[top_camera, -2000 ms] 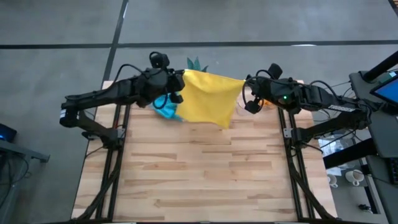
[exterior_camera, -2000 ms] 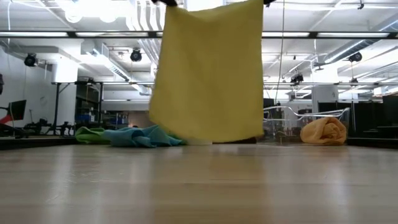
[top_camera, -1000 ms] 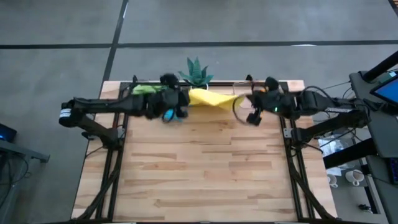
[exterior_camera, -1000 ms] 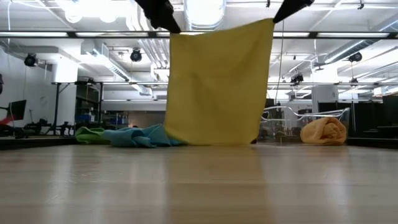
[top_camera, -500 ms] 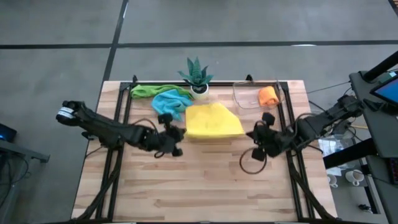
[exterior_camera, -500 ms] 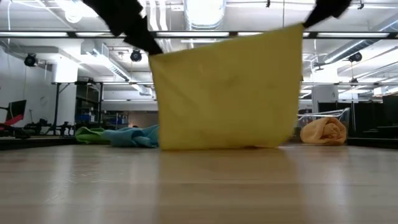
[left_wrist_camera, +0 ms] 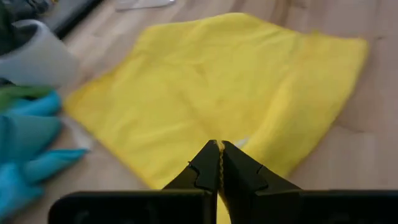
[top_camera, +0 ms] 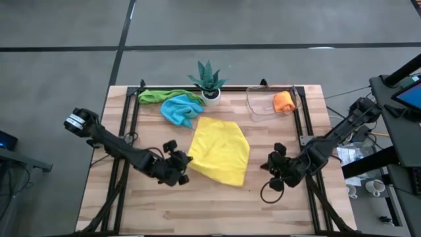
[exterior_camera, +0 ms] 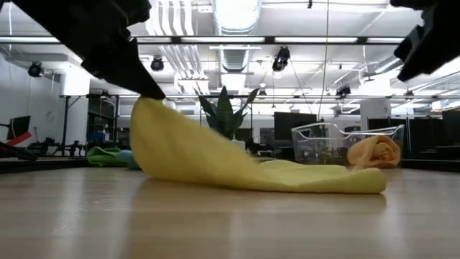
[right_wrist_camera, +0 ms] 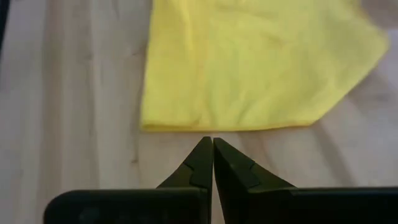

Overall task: Roll microfiber towels into tight, uniform cylinder then place into a basket
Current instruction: Fold the yellow microfiber cloth

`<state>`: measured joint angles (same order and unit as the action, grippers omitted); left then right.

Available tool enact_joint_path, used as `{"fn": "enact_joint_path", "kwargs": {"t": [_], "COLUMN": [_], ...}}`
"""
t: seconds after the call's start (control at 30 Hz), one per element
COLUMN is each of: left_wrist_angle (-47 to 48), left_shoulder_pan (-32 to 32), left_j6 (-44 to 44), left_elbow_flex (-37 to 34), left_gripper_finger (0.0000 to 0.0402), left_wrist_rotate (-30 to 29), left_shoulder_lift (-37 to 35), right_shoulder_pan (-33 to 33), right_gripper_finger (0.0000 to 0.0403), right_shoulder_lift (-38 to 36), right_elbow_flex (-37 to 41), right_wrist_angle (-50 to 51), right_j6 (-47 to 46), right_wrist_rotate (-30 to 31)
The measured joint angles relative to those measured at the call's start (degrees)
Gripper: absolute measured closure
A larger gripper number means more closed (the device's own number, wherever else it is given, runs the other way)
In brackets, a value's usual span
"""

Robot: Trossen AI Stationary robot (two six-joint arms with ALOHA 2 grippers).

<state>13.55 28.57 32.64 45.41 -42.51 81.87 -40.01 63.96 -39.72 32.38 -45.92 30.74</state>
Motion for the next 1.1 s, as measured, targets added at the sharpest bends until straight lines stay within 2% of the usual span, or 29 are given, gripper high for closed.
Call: {"fn": "enact_joint_path", "kwargs": {"t": [0.13,0.3,0.47,0.63,0.83,1.0,1.1], "left_wrist_angle": [-5.99,-12.02,-13.13,-13.1,-13.06,-13.06,-13.04], "left_shoulder_pan": [1.7,1.73,1.79,1.94,1.94,1.93,1.91], "left_j6": [1.18,1.16,1.49,0.26,-1.68,-1.98,-2.0], "left_elbow_flex": [0.14,1.69,3.64,4.94,5.18,5.07,4.95], "left_gripper_finger": [0.0402,0.0402,0.0402,0.0402,0.0402,0.0402,0.0402], "left_wrist_rotate": [0.58,5.77,8.27,8.38,7.46,7.35,7.33], "left_shoulder_lift": [4.38,11.14,15.73,16.37,15.08,14.43,14.4], "right_shoulder_pan": [-1.2,-1.11,-1.11,-0.27,1.06,1.4,1.76], "right_gripper_finger": [0.0395,0.0395,0.0394,0.0383,0.0311,0.0234,0.0204], "right_shoulder_lift": [-0.02,-0.02,-0.02,1.07,6.86,15.27,20.72], "right_elbow_flex": [2.68,4.84,7.72,10.66,12.38,11.87,11.23], "right_wrist_angle": [-4.34,-7.82,-14.16,-19.43,-25.19,-32.74,-36.7], "right_j6": [-0.31,-1.86,-3.44,-5.84,-7.79,-1.64,1.25], "right_wrist_rotate": [-0.73,-0.77,-1.08,-1.22,-1.19,-0.39,1.83]}}
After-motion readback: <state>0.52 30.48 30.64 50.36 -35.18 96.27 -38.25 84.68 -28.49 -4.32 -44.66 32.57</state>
